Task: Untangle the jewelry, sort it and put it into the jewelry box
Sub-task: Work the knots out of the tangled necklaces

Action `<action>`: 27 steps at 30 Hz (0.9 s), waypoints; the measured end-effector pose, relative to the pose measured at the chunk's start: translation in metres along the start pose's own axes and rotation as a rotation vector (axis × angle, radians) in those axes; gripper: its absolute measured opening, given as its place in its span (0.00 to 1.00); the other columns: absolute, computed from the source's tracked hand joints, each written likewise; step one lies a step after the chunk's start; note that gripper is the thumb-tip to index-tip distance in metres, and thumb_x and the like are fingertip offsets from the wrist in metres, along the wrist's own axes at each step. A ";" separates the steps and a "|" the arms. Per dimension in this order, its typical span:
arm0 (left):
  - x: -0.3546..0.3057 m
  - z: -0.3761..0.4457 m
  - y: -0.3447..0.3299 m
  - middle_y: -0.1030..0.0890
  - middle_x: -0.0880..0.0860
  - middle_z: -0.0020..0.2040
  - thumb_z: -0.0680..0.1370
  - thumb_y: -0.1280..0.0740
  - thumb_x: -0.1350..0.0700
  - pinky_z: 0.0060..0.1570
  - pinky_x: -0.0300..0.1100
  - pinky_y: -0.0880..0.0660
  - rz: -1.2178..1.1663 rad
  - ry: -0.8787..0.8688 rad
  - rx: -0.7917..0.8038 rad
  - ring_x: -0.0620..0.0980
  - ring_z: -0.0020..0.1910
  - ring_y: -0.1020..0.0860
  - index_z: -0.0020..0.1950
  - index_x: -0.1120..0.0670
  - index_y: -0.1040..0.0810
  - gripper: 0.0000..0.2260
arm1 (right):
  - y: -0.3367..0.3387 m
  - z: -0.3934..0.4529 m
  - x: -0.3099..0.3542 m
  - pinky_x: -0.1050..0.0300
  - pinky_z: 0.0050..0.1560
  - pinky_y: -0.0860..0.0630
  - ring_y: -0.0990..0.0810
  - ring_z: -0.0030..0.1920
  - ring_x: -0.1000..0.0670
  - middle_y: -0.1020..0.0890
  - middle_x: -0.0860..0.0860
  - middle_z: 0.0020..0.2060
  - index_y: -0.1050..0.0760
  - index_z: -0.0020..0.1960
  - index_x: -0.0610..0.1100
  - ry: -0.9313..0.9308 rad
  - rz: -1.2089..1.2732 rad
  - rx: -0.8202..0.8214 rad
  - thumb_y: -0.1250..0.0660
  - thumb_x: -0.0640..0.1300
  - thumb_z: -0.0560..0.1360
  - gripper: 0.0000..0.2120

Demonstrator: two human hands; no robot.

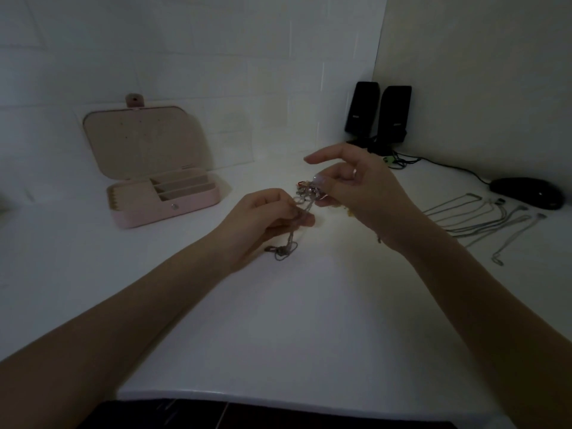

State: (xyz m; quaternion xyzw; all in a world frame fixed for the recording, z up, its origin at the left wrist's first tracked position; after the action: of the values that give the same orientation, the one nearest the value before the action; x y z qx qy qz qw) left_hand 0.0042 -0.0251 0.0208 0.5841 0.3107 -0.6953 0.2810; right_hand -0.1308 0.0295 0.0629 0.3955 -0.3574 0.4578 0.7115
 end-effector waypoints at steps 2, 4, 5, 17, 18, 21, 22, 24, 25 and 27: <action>-0.001 0.000 -0.002 0.17 0.58 0.40 0.75 0.41 0.71 0.56 0.43 0.25 -0.084 -0.002 0.009 0.52 0.46 0.18 0.37 0.59 0.31 0.10 | -0.004 -0.001 0.000 0.59 0.40 0.19 0.18 0.36 0.50 0.18 0.45 0.35 0.23 0.53 0.42 -0.009 0.027 0.030 0.34 0.31 0.75 0.10; -0.002 0.001 -0.002 0.18 0.60 0.44 0.73 0.36 0.69 0.53 0.43 0.22 -0.174 0.003 0.004 0.54 0.47 0.18 0.38 0.58 0.30 0.08 | -0.006 -0.001 0.000 0.58 0.38 0.19 0.19 0.35 0.50 0.18 0.44 0.36 0.23 0.54 0.41 -0.013 0.042 0.039 0.34 0.31 0.74 0.10; -0.001 0.001 -0.001 0.18 0.60 0.44 0.71 0.34 0.68 0.53 0.43 0.21 -0.200 0.007 -0.002 0.55 0.47 0.18 0.40 0.58 0.29 0.07 | -0.005 -0.002 0.000 0.59 0.37 0.20 0.19 0.35 0.51 0.17 0.44 0.36 0.23 0.54 0.41 -0.012 0.036 0.035 0.33 0.32 0.74 0.10; 0.003 0.003 0.001 0.19 0.54 0.36 0.71 0.32 0.69 0.28 0.35 0.34 -0.082 0.017 0.008 0.44 0.26 0.30 0.42 0.58 0.20 0.07 | -0.004 -0.002 0.003 0.63 0.34 0.24 0.20 0.35 0.52 0.17 0.43 0.38 0.23 0.54 0.41 0.000 0.026 0.014 0.31 0.33 0.73 0.11; 0.003 0.003 0.000 0.19 0.54 0.36 0.72 0.34 0.70 0.26 0.35 0.35 -0.087 0.020 0.009 0.44 0.26 0.32 0.42 0.58 0.21 0.08 | -0.004 -0.002 0.003 0.63 0.34 0.25 0.20 0.35 0.51 0.17 0.43 0.38 0.23 0.54 0.40 0.001 0.028 0.013 0.31 0.33 0.73 0.11; 0.003 0.003 -0.001 0.21 0.52 0.33 0.75 0.39 0.70 0.24 0.33 0.39 -0.138 0.062 0.010 0.43 0.24 0.35 0.42 0.58 0.22 0.10 | -0.003 -0.002 0.002 0.63 0.34 0.25 0.21 0.35 0.52 0.17 0.45 0.37 0.23 0.54 0.41 0.006 0.024 0.015 0.31 0.33 0.73 0.11; 0.003 0.004 -0.002 0.22 0.52 0.33 0.76 0.41 0.69 0.23 0.33 0.40 -0.163 0.093 0.021 0.42 0.24 0.35 0.43 0.58 0.23 0.10 | -0.003 -0.002 0.002 0.63 0.34 0.25 0.21 0.34 0.52 0.17 0.46 0.37 0.23 0.54 0.41 0.008 0.021 0.016 0.31 0.33 0.73 0.11; 0.004 0.003 -0.003 0.24 0.51 0.33 0.75 0.39 0.66 0.23 0.33 0.41 -0.188 0.148 0.055 0.42 0.24 0.35 0.45 0.58 0.25 0.06 | -0.003 -0.002 0.002 0.63 0.33 0.25 0.21 0.34 0.54 0.17 0.47 0.36 0.23 0.54 0.41 0.019 -0.001 0.012 0.31 0.33 0.73 0.11; 0.004 0.003 -0.004 0.25 0.51 0.33 0.73 0.35 0.64 0.23 0.33 0.42 -0.165 0.148 0.067 0.42 0.24 0.35 0.45 0.58 0.25 0.03 | -0.003 -0.002 0.003 0.63 0.33 0.25 0.21 0.33 0.54 0.17 0.47 0.36 0.23 0.54 0.41 0.028 -0.021 0.009 0.31 0.33 0.73 0.11; 0.006 0.002 -0.002 0.26 0.51 0.31 0.66 0.28 0.60 0.26 0.35 0.39 0.024 0.079 0.038 0.43 0.25 0.34 0.46 0.57 0.26 0.12 | -0.004 -0.003 0.003 0.64 0.33 0.24 0.21 0.33 0.54 0.17 0.45 0.36 0.23 0.54 0.40 0.041 -0.052 0.005 0.30 0.33 0.72 0.12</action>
State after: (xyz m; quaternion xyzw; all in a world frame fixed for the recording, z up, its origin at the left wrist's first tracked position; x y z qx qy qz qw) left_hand 0.0010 -0.0254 0.0158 0.6199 0.3013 -0.6740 0.2657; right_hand -0.1258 0.0318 0.0633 0.3970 -0.3312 0.4482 0.7293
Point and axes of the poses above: each hand's wrist, its own z-axis towards the middle knuckle, its own y-axis out of the back of the hand, x = y × z, the point moved 4 cm from there along z, towards the middle knuckle
